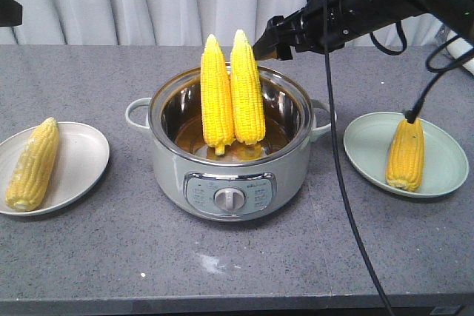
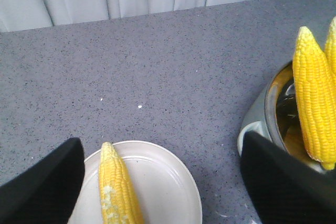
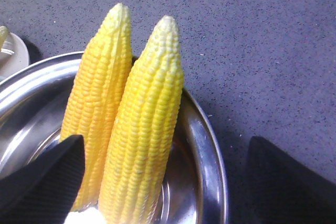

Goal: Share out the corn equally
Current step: 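Reach the right gripper to the cob nearest the green plate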

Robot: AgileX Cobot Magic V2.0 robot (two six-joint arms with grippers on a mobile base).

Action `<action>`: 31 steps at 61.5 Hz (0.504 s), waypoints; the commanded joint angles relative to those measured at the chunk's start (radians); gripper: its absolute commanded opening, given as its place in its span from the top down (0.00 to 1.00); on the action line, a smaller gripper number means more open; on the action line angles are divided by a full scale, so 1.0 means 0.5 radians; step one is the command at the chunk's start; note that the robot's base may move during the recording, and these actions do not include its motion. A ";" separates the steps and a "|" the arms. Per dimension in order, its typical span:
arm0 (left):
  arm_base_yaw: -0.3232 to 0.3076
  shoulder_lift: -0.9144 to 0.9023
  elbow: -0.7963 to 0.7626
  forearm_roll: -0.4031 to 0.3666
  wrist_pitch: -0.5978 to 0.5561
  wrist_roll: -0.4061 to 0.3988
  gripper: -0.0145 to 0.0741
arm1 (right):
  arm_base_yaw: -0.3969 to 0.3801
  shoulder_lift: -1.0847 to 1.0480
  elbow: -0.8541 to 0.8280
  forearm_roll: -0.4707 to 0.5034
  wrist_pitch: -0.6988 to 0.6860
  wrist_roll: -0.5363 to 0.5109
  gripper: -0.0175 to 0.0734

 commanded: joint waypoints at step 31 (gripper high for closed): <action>0.001 -0.058 -0.051 -0.044 -0.136 0.002 0.19 | 0.021 0.195 -0.379 0.130 -0.079 0.021 0.15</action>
